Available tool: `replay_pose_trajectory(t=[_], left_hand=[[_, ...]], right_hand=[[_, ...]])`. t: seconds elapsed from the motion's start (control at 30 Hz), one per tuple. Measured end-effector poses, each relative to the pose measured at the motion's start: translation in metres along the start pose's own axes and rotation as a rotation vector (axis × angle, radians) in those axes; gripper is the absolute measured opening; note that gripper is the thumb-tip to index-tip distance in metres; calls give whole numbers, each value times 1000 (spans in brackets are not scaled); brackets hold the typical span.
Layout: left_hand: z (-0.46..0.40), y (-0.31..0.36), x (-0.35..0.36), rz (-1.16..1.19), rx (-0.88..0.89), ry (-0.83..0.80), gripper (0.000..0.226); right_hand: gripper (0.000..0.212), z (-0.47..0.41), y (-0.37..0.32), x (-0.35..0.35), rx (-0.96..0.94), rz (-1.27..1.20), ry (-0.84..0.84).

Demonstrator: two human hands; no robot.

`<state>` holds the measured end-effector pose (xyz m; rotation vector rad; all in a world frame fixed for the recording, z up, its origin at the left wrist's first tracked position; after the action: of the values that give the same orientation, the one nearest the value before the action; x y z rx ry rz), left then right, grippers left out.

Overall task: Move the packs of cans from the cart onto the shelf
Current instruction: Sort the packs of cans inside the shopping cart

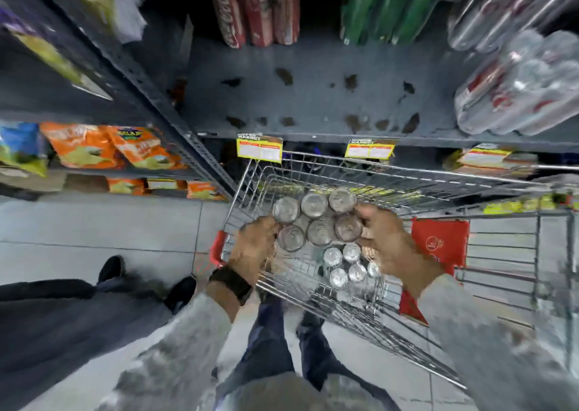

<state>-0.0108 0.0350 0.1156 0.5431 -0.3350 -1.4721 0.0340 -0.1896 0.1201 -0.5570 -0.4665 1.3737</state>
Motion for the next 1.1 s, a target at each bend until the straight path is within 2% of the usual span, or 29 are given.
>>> replay_pose_trajectory(t=[0.07, 0.17, 0.3, 0.37, 0.5, 0.6, 0.8, 0.9, 1.0, 1.1], left_hand=[[22, 18, -14, -55, 83, 11, 23], [49, 53, -33, -54, 136, 4, 39], [58, 110, -58, -43, 223, 42, 38], [56, 143, -68, -54, 277, 89, 36], [34, 203, -79, -6, 290, 37, 35], [11, 236, -86, 30, 317, 9, 22], [-25, 261, -102, -25, 307, 166, 21], [-34, 268, -106, -47, 310, 211, 21], [-45, 265, -111, -148, 344, 246, 20], [-41, 264, -109, -122, 393, 239, 15]], right_hand=[[20, 25, -21, -1, -31, -16, -10], [27, 54, -60, 3, -118, -32, -18], [29, 72, -121, 28, -224, -20, -91], [26, 68, -154, 47, -272, -21, -101], [31, 36, -206, 89, -292, -25, -80], [30, 17, -233, 116, -302, 17, -87], [38, -32, -260, 143, -271, 71, -80], [43, -26, -263, 153, -262, 94, -63], [34, -22, -262, 157, -265, 126, -61], [24, -21, -259, 155, -285, 127, -69]])
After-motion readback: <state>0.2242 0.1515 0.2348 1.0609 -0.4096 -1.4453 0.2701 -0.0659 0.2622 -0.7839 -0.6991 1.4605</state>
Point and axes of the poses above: each hand's wrist, its own z-axis away from the middle knuckle, its own x-axis out of the palm, y = z × x, the point moved 5 cm from there along -z, towards the middle knuckle, and after that the axes turned 14 degrees about -z, right-handed, at the moved point
